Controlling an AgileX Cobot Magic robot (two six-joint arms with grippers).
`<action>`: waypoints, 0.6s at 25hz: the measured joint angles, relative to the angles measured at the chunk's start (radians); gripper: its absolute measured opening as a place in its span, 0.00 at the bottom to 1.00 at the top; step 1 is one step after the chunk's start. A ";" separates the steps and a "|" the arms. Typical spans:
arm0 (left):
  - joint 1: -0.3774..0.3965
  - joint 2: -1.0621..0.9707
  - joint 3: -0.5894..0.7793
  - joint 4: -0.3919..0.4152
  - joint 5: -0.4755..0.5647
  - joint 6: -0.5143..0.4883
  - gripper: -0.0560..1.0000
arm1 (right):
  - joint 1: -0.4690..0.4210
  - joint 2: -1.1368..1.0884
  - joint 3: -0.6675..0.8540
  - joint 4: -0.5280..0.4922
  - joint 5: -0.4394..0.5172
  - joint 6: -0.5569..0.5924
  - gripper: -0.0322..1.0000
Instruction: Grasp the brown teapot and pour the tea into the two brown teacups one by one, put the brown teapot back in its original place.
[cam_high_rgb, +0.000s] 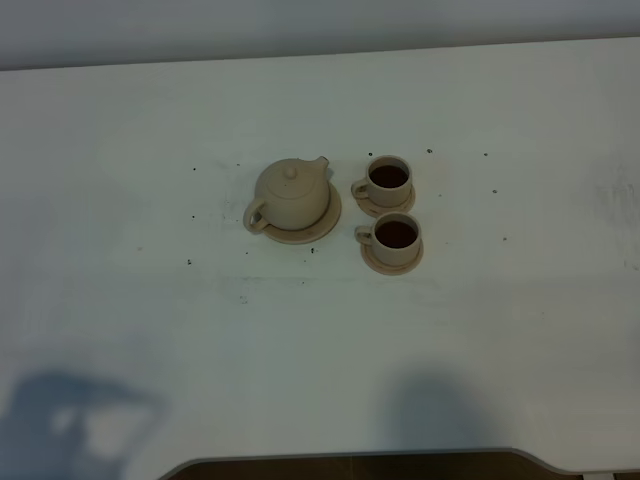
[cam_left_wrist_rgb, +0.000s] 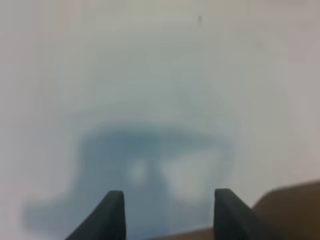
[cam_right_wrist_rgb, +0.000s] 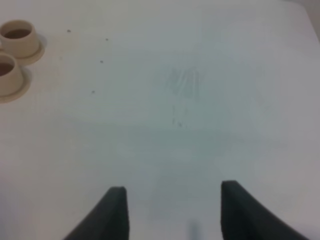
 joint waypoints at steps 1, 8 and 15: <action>0.002 -0.031 0.000 0.000 0.000 0.000 0.44 | 0.000 0.000 0.000 0.000 0.000 0.000 0.46; 0.002 -0.186 0.000 0.000 0.001 0.000 0.44 | 0.000 0.000 0.000 0.000 0.000 0.000 0.46; 0.004 -0.254 0.000 0.000 0.001 0.000 0.44 | 0.000 0.000 0.000 0.000 0.000 0.000 0.46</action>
